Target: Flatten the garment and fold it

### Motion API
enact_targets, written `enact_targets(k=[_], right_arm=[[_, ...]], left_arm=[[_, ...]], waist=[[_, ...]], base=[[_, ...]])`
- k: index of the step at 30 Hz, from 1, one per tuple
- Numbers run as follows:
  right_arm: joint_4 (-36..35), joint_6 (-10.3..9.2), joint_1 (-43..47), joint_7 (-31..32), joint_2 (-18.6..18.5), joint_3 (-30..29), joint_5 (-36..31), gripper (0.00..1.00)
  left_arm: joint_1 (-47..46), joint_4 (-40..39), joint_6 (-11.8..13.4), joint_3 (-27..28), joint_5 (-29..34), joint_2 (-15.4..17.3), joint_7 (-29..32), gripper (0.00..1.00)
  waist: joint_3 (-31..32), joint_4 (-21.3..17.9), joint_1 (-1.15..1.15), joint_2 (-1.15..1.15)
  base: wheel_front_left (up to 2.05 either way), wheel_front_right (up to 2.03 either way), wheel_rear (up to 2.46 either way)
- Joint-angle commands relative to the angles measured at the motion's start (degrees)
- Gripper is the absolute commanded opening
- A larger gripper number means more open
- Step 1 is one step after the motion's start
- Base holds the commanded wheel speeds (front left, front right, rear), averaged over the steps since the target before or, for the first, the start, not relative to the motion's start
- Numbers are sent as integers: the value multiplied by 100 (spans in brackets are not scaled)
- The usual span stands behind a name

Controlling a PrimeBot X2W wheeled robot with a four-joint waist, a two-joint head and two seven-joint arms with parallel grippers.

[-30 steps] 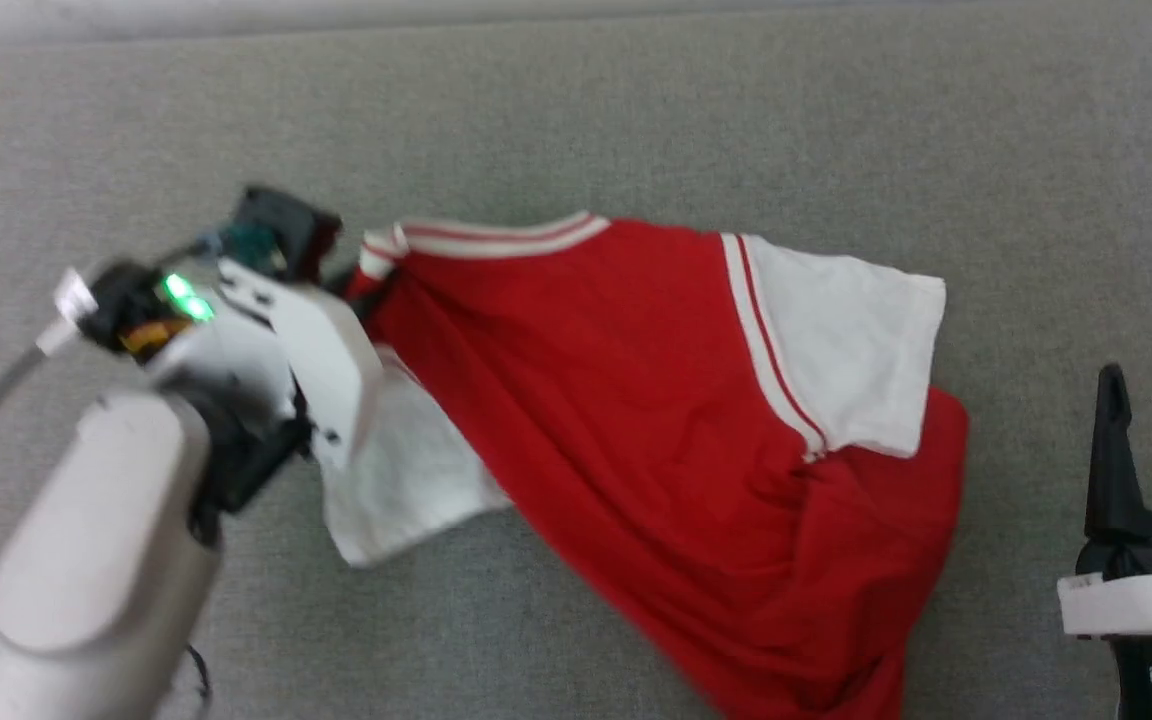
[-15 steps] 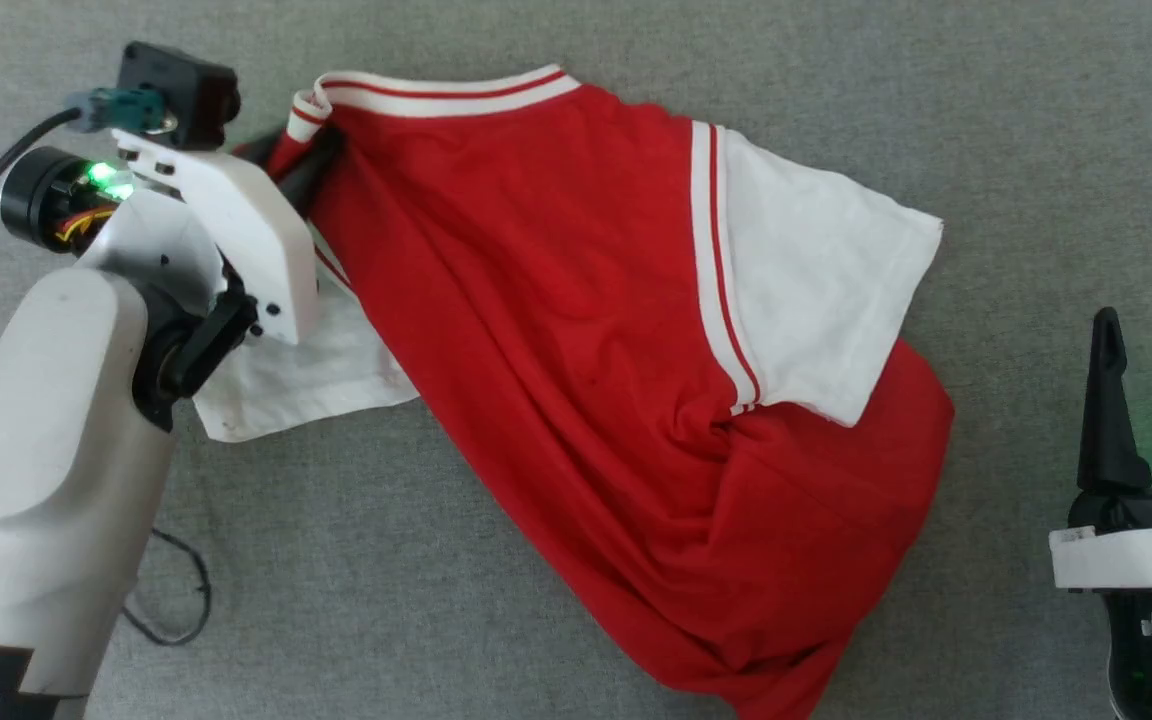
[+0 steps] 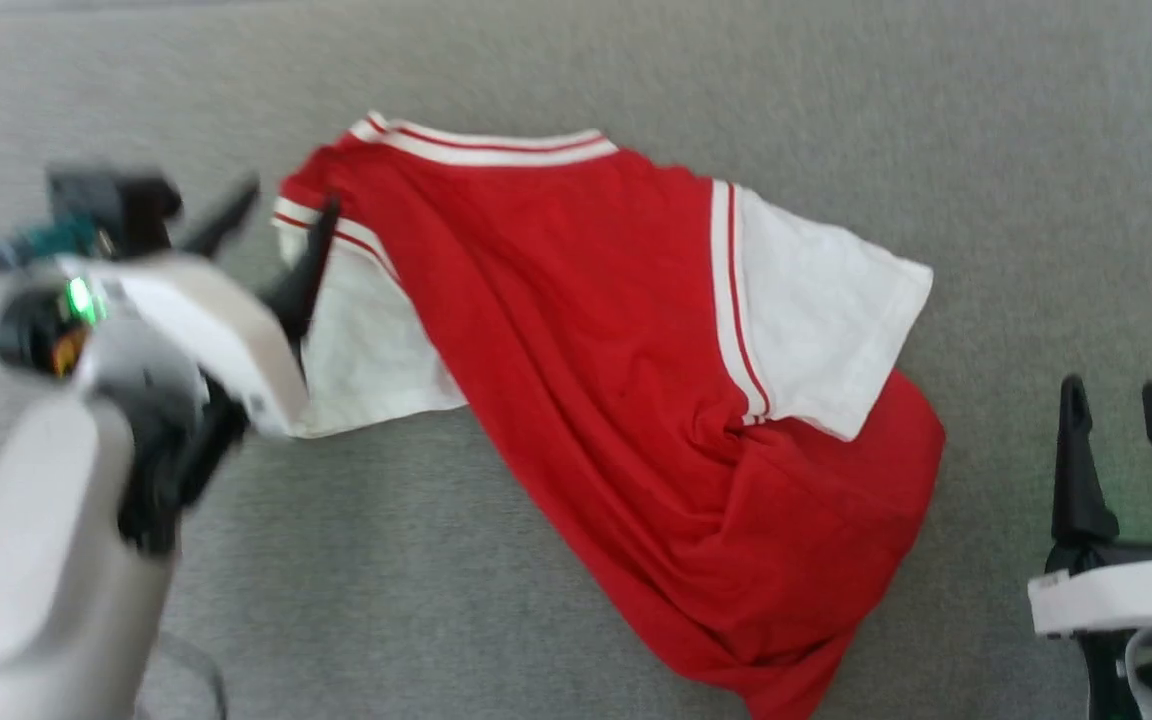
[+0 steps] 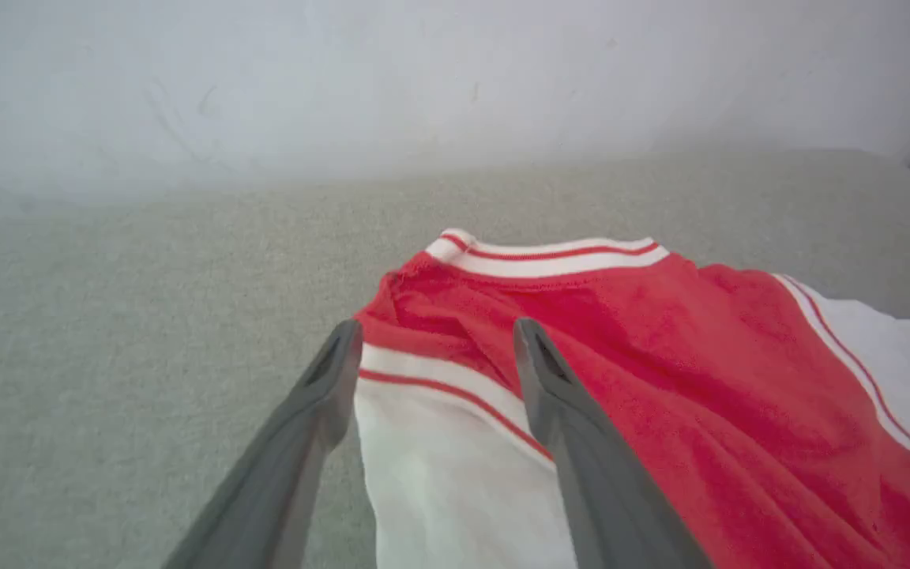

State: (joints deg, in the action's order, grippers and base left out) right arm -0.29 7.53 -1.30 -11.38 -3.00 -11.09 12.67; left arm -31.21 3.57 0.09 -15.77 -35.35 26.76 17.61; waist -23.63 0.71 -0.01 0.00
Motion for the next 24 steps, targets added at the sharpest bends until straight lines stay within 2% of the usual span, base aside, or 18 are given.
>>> enact_targets(k=[1,4,10,13,18,21,24], right_arm=[[41,-4,77,-41,13,-2,27,100],[63,-4,94,-35,13,42,37,100],[21,-4,40,18,13,94,-10,100],[-26,-4,29,38,13,91,-52,100],[-131,-4,-31,117,13,28,-141,100],[-170,-4,-47,150,13,30,-163,100],[-178,-4,-87,184,13,55,-171,100]], left_arm=[[387,-168,172,-29,-27,85,237,100],[874,-386,464,-63,-73,107,542,100],[1356,-369,857,-93,-143,-175,518,100],[1389,-235,838,-108,-199,-244,475,100],[1323,7,667,-153,-503,-463,520,100],[1289,224,632,-224,-690,-513,828,100],[1236,451,583,-411,-662,-428,1169,100]], waist=[[550,406,1,0],[564,452,1,0],[305,467,1,0],[198,446,1,0],[10,424,1,0],[-35,409,1,0],[-57,382,1,0]], base=[[0,0,0],[0,0,0],[0,0,0],[0,0,0],[0,0,0],[0,0,0],[0,0,0]])
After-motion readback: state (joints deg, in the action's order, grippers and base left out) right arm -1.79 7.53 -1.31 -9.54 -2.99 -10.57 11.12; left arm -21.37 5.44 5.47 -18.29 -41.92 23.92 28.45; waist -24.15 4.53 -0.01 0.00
